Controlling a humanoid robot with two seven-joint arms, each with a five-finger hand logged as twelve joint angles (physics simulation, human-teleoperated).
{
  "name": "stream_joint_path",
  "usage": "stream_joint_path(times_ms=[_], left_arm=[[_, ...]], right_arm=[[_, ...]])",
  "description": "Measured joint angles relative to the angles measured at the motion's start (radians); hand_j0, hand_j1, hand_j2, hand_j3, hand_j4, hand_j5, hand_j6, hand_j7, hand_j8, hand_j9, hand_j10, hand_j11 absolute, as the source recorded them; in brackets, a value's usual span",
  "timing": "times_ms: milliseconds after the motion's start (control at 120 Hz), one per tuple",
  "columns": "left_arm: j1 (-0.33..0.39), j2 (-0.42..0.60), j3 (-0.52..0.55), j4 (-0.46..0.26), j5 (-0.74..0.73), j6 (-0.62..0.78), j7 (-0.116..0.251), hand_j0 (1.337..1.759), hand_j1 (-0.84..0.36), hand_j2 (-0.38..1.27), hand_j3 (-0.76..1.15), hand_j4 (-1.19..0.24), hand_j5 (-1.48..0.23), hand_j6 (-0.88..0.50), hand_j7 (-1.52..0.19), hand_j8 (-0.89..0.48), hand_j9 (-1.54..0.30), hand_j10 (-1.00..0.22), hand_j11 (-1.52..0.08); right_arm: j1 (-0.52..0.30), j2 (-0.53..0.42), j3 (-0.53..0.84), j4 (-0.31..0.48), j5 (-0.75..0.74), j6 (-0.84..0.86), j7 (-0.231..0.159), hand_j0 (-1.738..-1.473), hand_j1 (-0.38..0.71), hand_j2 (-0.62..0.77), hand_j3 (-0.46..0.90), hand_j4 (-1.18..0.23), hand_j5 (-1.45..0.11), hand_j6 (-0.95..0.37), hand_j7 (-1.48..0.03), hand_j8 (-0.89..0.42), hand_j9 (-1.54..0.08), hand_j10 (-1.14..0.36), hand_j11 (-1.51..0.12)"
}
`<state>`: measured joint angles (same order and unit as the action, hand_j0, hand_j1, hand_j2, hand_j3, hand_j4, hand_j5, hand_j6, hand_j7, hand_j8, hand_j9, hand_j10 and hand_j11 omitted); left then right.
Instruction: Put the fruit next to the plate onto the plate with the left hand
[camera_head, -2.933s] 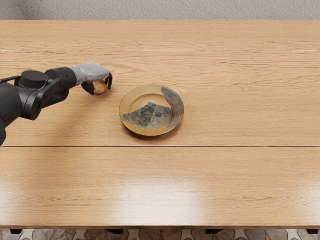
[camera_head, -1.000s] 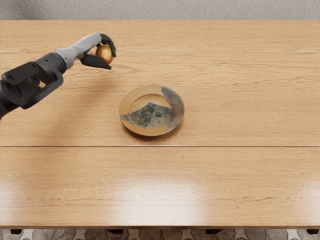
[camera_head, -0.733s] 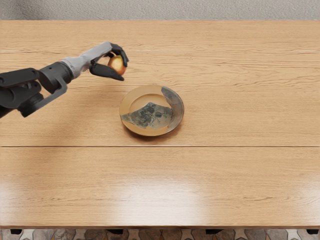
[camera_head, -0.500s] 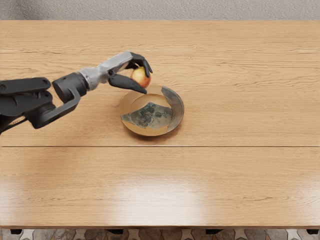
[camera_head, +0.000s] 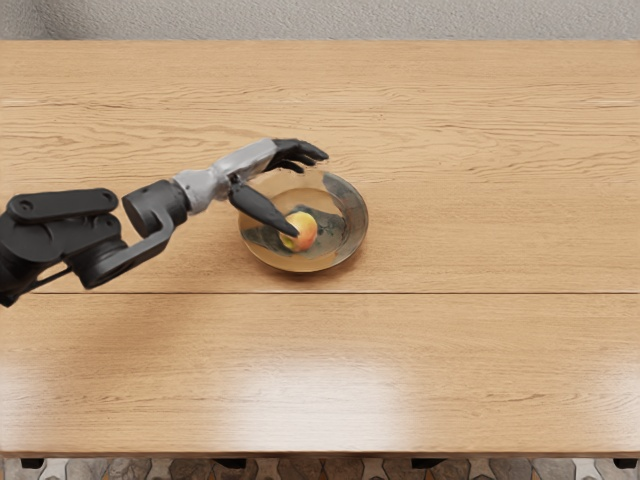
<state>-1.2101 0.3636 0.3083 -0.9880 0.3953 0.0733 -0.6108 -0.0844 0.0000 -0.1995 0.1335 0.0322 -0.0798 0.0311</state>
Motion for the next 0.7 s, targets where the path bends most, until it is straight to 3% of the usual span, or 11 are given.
stream_joint_path(times_ms=[258, 575, 700], left_arm=[[0.03, 0.109, -0.125, 0.038, -0.031, -0.001, 0.0, 1.657, 0.24, 0.04, 0.0, -0.1, -0.14, -0.07, -0.14, -0.07, -0.14, -0.08, -0.14], [0.175, 0.24, -0.196, 0.162, -0.173, -0.001, 0.0, 1.658, 0.31, 0.01, 0.0, -0.04, -0.05, -0.03, -0.05, -0.03, -0.05, -0.03, -0.05], [0.186, 0.24, -0.199, 0.178, -0.193, -0.001, 0.0, 1.658, 0.32, 0.01, 0.0, -0.03, -0.04, -0.03, -0.04, -0.03, -0.04, -0.03, -0.04]], right_arm=[[0.0, 0.0, 0.0, 0.0, 0.0, 0.0, 0.0, -1.658, -0.35, 0.0, 0.0, 0.0, 0.0, 0.0, 0.0, 0.0, 0.0, 0.0, 0.0], [0.0, 0.0, 0.0, 0.0, 0.0, 0.0, 0.0, -1.658, -0.35, 0.0, 0.0, 0.0, 0.0, 0.0, 0.0, 0.0, 0.0, 0.0, 0.0], [0.0, 0.0, 0.0, 0.0, 0.0, 0.0, 0.0, -1.658, -0.35, 0.0, 0.0, 0.0, 0.0, 0.0, 0.0, 0.0, 0.0, 0.0, 0.0]])
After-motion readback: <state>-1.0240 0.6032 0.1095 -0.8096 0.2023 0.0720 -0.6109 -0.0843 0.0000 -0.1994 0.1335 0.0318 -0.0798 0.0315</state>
